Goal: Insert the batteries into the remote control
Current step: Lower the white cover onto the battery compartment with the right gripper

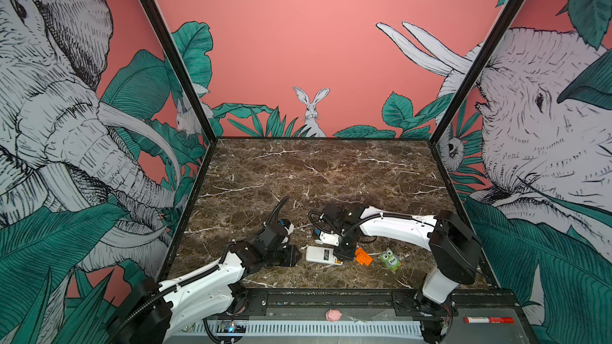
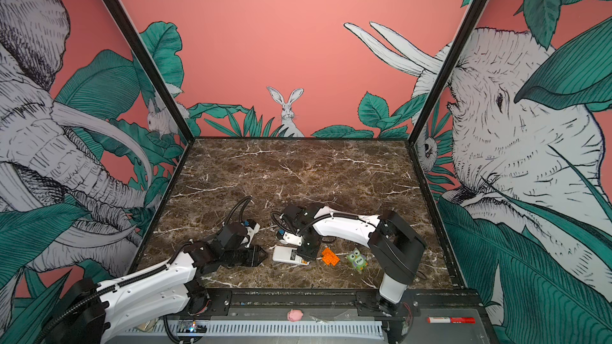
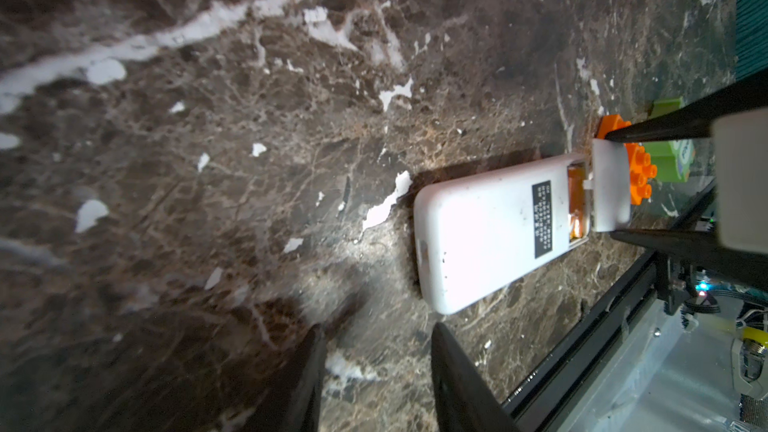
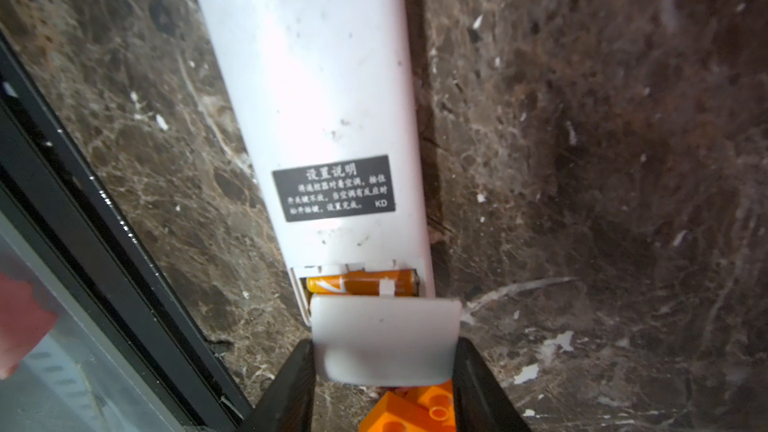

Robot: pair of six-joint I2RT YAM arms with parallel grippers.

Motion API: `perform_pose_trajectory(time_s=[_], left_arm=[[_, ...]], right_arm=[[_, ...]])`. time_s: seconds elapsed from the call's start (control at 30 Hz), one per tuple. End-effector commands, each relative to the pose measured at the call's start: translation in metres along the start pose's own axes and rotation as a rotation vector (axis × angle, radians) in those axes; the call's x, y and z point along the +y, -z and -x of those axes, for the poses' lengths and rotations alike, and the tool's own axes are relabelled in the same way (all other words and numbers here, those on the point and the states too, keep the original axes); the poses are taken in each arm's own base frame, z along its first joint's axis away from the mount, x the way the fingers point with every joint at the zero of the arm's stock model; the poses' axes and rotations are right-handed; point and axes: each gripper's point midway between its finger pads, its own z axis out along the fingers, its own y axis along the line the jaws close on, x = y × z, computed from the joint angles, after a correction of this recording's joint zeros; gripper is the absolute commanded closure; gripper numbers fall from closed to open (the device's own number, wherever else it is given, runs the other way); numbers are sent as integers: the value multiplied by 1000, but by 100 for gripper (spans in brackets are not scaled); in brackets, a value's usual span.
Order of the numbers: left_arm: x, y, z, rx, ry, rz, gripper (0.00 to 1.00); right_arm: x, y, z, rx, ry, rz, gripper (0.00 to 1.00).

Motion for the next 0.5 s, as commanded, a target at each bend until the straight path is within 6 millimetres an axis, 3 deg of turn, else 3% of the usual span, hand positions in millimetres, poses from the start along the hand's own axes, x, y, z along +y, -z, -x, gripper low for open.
perform_pose_trajectory(time_s=[0.0, 0.47], left_arm=[[3, 1, -2, -4, 1, 0, 56], [6, 1, -5, 1, 9, 7, 56]], right_arm=[[3, 0, -1, 23, 35, -5, 61], [8, -6, -2, 69, 99, -32, 61]])
